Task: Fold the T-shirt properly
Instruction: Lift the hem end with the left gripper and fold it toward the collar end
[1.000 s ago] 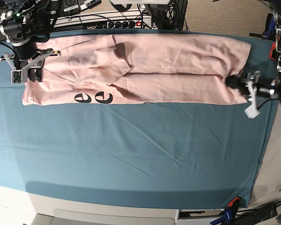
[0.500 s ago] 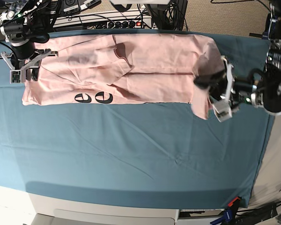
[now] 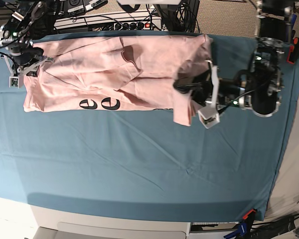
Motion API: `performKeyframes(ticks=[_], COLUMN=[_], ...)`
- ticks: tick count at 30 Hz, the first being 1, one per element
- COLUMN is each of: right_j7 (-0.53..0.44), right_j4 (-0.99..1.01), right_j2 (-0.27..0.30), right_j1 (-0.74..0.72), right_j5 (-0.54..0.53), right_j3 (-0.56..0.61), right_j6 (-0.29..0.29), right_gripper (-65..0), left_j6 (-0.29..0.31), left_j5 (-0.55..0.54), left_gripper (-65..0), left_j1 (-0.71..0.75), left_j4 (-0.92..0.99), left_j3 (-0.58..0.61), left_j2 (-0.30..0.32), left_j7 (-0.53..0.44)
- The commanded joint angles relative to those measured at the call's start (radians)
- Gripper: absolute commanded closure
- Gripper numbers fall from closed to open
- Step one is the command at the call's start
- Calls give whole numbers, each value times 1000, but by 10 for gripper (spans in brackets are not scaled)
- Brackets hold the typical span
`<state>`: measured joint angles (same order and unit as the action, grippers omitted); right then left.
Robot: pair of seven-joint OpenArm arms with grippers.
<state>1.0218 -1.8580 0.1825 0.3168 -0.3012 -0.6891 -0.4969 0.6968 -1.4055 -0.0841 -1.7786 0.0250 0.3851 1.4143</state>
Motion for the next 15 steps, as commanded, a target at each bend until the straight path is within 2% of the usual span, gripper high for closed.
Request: performKeyframes(ticks=[1,15], right_j7=[-20,-24], right_j4=[-8,-5], right_j2=[18,34], right_j1=[-12,-34], right_j5=[-9,-24], right_j3=[-5,-5], right_j6=[0,0], right_gripper=[-124,-124], left_j6=[1,1], left_j5=[-21,31], left_gripper=[0,0], left_j1=[-19,-31], left_j4=[0,194], left_j3=[-7,8], left_j2=[-11,-275], left_j7=[-18,-18])
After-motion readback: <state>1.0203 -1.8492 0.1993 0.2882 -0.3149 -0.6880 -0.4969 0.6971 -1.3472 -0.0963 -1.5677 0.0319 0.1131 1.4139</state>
